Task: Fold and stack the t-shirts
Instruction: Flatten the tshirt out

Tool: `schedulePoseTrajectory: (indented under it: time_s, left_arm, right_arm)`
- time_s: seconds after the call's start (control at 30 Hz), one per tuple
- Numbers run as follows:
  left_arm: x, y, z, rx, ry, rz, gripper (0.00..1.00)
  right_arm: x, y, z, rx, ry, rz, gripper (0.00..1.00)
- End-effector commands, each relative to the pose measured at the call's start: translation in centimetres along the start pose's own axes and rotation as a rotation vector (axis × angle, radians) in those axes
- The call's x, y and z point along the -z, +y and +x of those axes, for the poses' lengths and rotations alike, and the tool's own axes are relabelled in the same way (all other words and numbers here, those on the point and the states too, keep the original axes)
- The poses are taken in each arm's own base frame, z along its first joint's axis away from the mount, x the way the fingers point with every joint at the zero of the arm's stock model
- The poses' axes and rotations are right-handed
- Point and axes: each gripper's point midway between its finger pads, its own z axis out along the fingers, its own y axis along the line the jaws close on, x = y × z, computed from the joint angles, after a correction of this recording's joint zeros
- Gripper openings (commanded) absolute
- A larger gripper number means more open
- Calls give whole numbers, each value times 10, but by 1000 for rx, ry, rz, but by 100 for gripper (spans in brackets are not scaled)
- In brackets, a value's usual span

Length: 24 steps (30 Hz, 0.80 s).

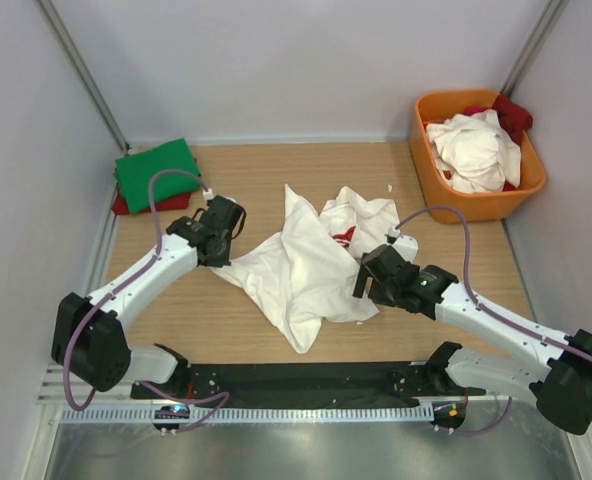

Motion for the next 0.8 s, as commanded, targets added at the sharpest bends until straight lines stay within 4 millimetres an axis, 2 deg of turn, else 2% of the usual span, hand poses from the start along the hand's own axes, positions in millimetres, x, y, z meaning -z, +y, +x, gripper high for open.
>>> schedulePoseTrajectory:
  time_s: [0.0, 0.07, 0.13, 0.33, 0.5, 0.77]
  left_arm:
    - [4, 3, -7, 24, -17, -10, 0]
    - [4, 3, -7, 24, -16, -9, 0]
    - [3, 3, -6, 23, -15, -9, 0]
    - [2, 2, -6, 22, -11, -6, 0]
    - [1, 1, -4, 16, -1, -5, 0]
    - [-1, 0, -3, 15, 6, -5, 0]
  right_arm:
    - [-3, 31, -4, -99, -12, -136, 87]
    - [-9, 35, 8, -104, 32, -161, 85]
    - [-18, 26, 19, -119, 53, -124, 82]
    - [-29, 8, 28, -139, 35, -60, 73]
    - [-39, 3, 41, -145, 62, -49, 62]
    - [-56, -10, 50, -142, 50, -1, 58]
